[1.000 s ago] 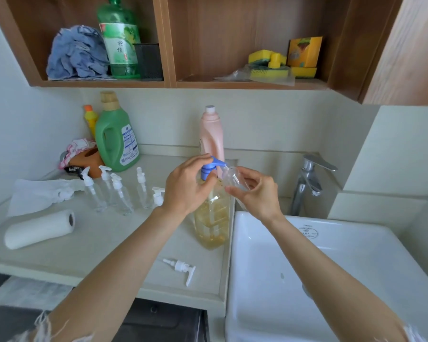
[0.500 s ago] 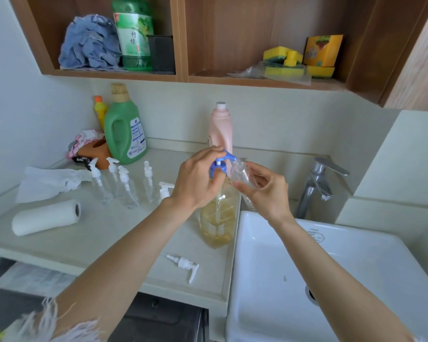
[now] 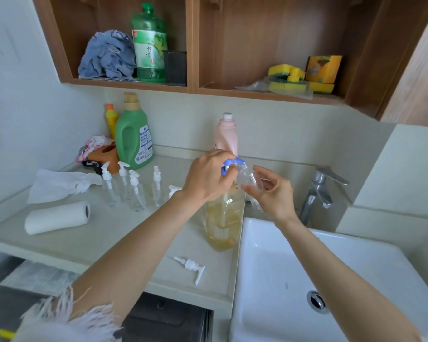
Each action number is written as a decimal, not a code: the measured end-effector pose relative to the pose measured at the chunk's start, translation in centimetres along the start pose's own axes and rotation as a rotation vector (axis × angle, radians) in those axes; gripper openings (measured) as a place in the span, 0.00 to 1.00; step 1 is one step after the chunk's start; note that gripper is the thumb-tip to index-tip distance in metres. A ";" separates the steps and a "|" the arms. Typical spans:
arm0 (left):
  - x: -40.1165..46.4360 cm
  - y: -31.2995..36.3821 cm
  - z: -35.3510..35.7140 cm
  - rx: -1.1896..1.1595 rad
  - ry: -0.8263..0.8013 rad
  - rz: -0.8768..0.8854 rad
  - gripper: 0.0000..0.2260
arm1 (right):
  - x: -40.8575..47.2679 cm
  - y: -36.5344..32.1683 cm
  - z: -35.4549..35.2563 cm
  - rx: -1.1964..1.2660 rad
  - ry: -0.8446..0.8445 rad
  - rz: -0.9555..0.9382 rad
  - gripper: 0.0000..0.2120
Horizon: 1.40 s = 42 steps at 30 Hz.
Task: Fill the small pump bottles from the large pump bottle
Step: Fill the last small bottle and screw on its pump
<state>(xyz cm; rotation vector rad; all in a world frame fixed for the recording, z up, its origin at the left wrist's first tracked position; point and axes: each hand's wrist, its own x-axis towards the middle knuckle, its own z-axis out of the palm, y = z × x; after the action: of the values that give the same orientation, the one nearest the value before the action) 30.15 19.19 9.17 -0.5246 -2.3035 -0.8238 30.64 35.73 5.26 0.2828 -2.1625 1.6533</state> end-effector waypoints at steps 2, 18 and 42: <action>0.2 -0.2 -0.1 0.005 -0.011 0.007 0.25 | 0.0 -0.2 -0.2 0.012 0.004 0.002 0.19; -0.8 -0.6 0.6 -0.055 -0.016 -0.042 0.24 | 0.5 -0.3 -1.4 -0.088 -0.058 0.110 0.19; -1.4 -0.7 1.8 -0.138 0.052 -0.034 0.23 | 0.3 0.1 -0.6 -0.080 -0.058 0.136 0.21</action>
<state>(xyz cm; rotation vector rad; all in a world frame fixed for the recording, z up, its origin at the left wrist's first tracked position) 30.03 19.68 6.80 -0.5191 -2.2244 -1.0060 30.44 36.38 5.41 0.1656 -2.3316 1.6439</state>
